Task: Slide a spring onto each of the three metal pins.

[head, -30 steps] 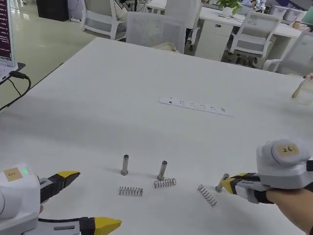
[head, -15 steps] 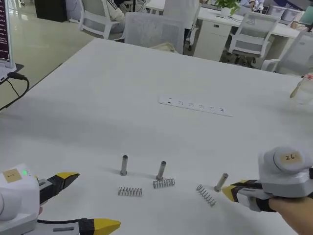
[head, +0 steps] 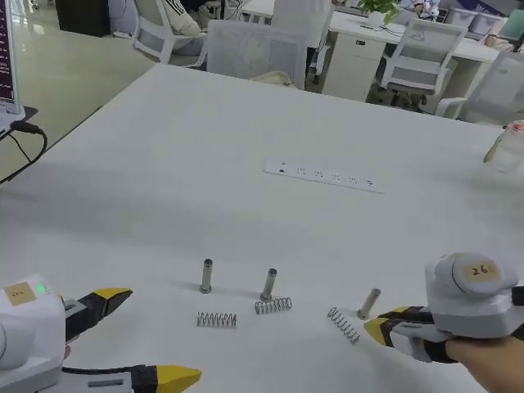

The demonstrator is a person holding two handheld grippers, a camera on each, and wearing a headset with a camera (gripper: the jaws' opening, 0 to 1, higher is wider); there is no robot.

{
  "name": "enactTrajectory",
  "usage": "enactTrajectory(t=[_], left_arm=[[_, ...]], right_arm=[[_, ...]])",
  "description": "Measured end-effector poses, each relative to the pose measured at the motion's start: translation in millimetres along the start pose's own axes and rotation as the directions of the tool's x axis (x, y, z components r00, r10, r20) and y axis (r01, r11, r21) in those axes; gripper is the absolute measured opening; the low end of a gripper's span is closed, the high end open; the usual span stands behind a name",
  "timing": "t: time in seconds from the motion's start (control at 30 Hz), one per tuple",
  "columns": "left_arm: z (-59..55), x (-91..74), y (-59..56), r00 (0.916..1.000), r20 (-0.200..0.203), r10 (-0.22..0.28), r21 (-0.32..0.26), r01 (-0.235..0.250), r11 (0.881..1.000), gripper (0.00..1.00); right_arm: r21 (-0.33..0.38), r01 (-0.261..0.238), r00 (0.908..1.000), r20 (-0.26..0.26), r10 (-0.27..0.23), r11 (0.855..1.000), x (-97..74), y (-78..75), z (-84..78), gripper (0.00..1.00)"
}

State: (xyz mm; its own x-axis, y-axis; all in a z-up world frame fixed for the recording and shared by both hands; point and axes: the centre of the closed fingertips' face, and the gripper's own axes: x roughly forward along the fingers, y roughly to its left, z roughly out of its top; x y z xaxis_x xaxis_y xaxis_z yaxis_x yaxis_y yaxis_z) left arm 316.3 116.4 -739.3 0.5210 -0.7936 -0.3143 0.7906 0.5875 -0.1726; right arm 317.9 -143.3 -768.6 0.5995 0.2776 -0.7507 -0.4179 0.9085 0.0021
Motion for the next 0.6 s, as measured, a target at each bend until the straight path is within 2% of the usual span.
enactTrajectory(t=[0.33,0.6], left_arm=[[-0.5,0.0,0.2,1.0000,-0.002,0.002,-0.001,-0.002,1.000,0.88],[-1.5,0.4,0.4,1.0000,-0.006,0.002,-0.002,-0.002,1.000,0.88]], right_arm=[[-0.035,-0.035,0.9991,-0.024,0.034,0.999,9.0,11.8,-2.7,0.13],[-0.050,-0.047,0.9982,-0.039,0.045,0.998,13.7,15.0,-4.5,0.13]])
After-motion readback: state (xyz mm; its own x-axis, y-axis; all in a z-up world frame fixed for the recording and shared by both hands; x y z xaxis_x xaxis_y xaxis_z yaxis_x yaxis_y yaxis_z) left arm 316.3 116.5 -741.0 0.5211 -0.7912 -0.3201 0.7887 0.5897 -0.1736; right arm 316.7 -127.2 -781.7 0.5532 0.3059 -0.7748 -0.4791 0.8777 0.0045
